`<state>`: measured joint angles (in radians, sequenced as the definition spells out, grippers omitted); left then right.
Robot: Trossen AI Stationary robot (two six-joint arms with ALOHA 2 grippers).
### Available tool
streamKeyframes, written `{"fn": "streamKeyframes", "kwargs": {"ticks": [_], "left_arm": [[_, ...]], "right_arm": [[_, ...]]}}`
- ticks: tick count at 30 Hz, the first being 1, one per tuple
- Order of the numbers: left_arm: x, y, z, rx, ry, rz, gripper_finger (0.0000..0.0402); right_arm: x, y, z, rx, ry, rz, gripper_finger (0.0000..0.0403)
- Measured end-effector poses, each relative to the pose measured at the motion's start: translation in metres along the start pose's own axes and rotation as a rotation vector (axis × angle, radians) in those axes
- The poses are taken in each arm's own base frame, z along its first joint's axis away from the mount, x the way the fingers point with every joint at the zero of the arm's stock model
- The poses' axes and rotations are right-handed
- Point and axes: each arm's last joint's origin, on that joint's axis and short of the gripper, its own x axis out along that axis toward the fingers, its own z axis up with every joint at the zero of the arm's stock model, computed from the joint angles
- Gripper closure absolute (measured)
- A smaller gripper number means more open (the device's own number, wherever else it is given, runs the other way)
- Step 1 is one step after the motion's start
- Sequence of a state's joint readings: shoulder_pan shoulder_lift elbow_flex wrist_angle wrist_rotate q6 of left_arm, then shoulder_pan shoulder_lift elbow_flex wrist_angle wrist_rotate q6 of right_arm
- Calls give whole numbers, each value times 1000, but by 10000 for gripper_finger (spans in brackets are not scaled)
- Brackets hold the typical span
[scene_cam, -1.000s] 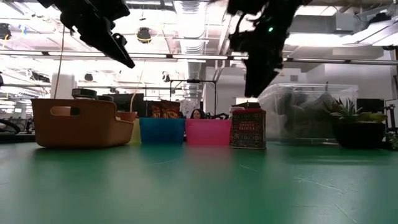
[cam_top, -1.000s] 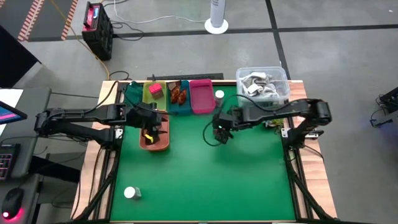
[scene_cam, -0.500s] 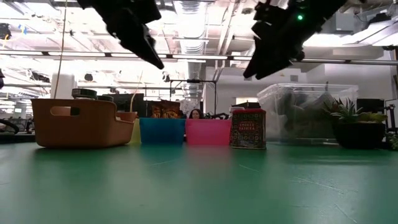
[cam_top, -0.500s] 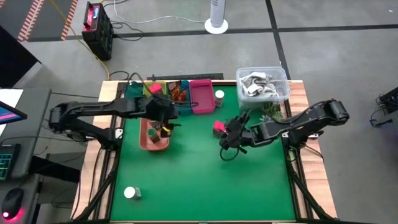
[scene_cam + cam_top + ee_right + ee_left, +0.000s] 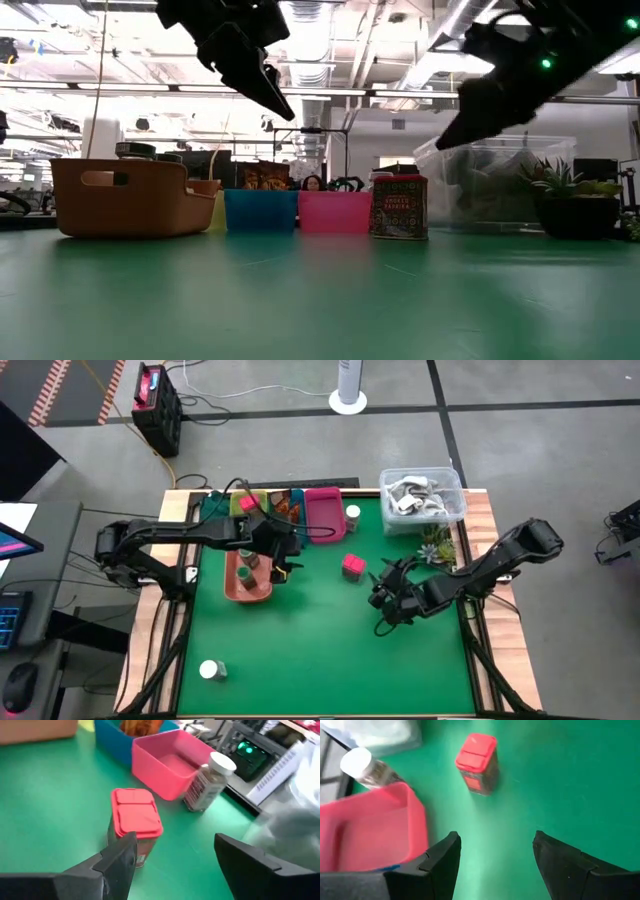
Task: Sort spices by type
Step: Put the red seasoning can into the green bin
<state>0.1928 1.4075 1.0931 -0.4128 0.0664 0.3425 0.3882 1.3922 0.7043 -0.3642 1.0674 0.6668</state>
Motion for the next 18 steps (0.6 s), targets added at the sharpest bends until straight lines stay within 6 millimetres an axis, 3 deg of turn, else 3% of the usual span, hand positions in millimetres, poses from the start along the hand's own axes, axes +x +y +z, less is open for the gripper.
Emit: {"fn": "streamKeyframes", "kwargs": {"ticks": [3, 9, 13, 18], "left_arm": [[0, 2, 3, 28, -17, 52, 167], [2, 8, 7, 38, -60, 120, 167], [12, 15, 11, 25, -62, 79, 167], [32, 26, 22, 29, -49, 32, 167]], "right_arm": [[-6, -1, -13, 60, -57, -36, 111], [-23, 5, -17, 213, -191, -50, 111], [-29, 7, -19, 244, -223, -39, 111], [-22, 2, -29, 240, -198, -50, 111]]}}
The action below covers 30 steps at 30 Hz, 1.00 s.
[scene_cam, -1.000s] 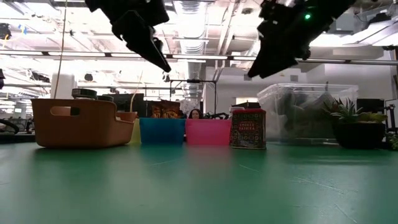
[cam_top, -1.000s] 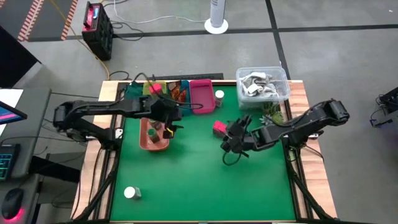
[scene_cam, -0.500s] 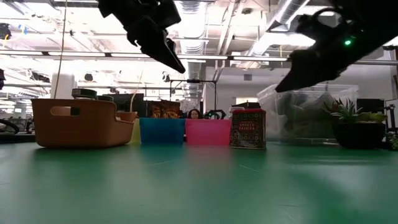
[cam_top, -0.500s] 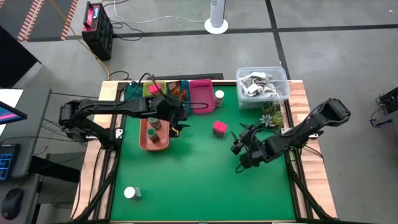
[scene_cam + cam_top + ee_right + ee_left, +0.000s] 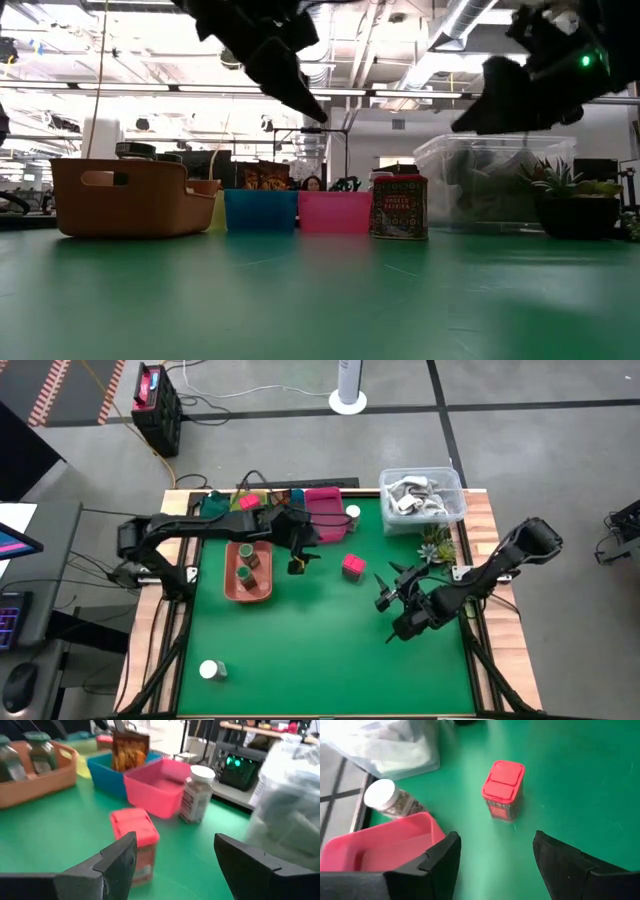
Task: Sort spices by type
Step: Put the red seasoning can into the green bin
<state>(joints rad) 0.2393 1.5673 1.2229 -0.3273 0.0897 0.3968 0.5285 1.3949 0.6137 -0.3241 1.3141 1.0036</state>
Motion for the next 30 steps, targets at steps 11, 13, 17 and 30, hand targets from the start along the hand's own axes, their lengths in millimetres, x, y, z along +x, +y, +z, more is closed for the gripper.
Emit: {"fn": "streamKeyframes", "kwargs": {"ticks": [11, 13, 17, 30], "left_arm": [[58, 11, 15, 68, -34, -83, 167], [66, 12, 16, 89, -59, -72, 167], [78, 14, 16, 86, -96, -56, 167], [78, 2, 8, 19, 20, -126, 167]], "right_arm": [[27, -24, -29, 52, 94, -57, 111], [35, -27, -30, 36, 108, -75, 111], [48, -29, -26, -19, 128, -90, 111], [86, -38, -15, -16, 152, 113, 111]]}}
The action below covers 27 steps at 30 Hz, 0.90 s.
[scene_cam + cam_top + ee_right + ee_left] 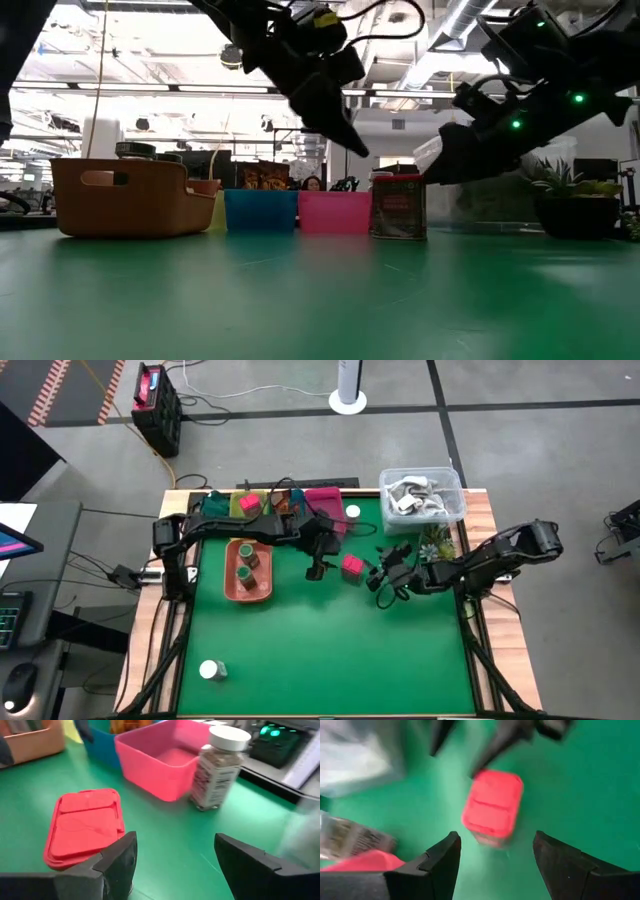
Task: Sort spices by type
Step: Put the red seasoning can into the green bin
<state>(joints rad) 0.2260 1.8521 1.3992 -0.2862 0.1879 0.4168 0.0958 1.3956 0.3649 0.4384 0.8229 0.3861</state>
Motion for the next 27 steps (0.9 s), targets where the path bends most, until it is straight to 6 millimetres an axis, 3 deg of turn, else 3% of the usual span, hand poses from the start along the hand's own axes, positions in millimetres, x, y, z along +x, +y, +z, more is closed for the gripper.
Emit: {"fn": "streamKeyframes", "kwargs": {"ticks": [7, 17, 27], "left_arm": [[2, -16, -3, 75, 76, -63, 167], [4, -25, 4, 117, 40, -69, 167], [3, -28, -2, 95, 115, -71, 166]], "right_arm": [[9, -3, 6, 6, 30, 141, 111], [7, 2, 9, -45, 19, 273, 111], [-5, 19, 7, -195, 23, 594, 111]]}}
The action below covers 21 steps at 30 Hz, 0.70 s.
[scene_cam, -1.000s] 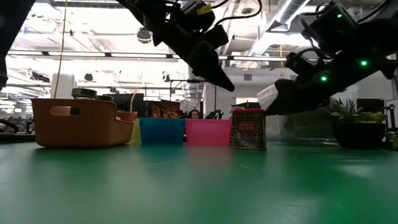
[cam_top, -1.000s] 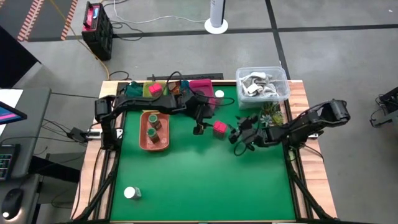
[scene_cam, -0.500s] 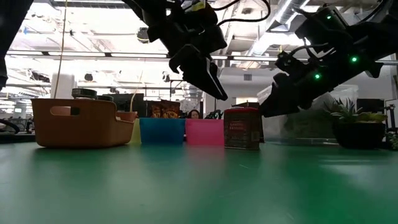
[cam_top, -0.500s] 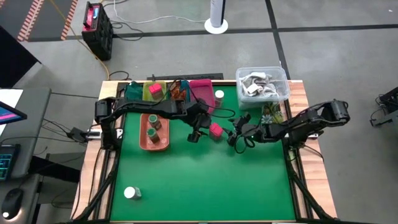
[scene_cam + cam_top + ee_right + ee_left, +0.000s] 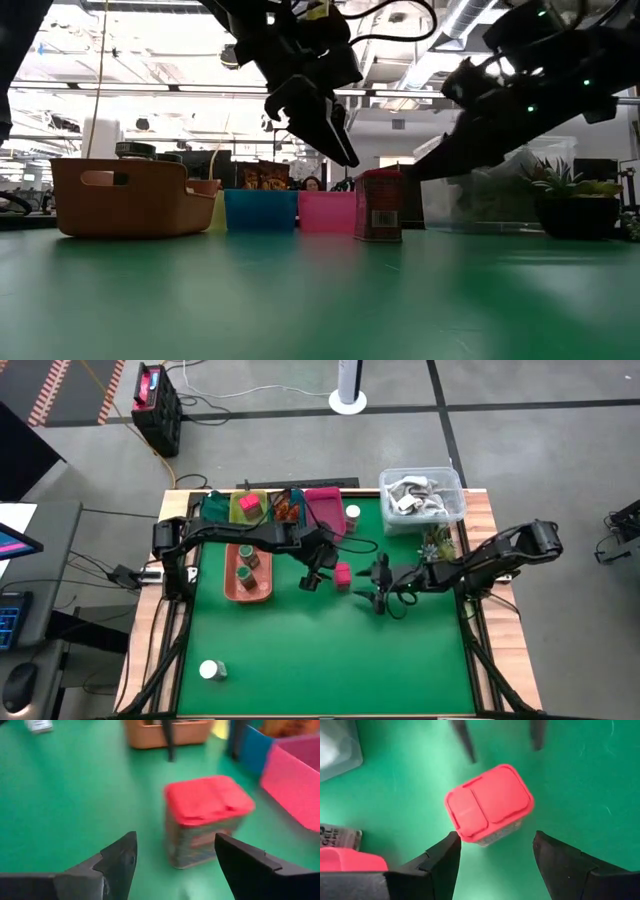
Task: Sort spices by type
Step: Put the red seasoning can into the green bin
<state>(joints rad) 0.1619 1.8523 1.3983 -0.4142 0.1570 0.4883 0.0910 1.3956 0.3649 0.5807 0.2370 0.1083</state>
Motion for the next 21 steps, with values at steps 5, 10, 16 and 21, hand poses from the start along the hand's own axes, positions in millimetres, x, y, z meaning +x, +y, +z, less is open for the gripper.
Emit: {"fn": "streamKeyframes", "kwargs": {"ticks": [5, 10, 16, 21], "left_arm": [[0, 0, 0, -45, 7, 7, 166], [0, -1, -2, -130, 37, 20, 166], [1, -5, -2, -256, 82, 88, 166], [-4, -21, -2, -286, 169, 116, 167]], "right_arm": [[-1, -1, -2, 43, 3, -104, 111], [1, -9, -10, 157, 48, -254, 111], [30, -3, -13, 139, 101, -289, 111], [64, 8, -11, 77, 141, -285, 111]]}}
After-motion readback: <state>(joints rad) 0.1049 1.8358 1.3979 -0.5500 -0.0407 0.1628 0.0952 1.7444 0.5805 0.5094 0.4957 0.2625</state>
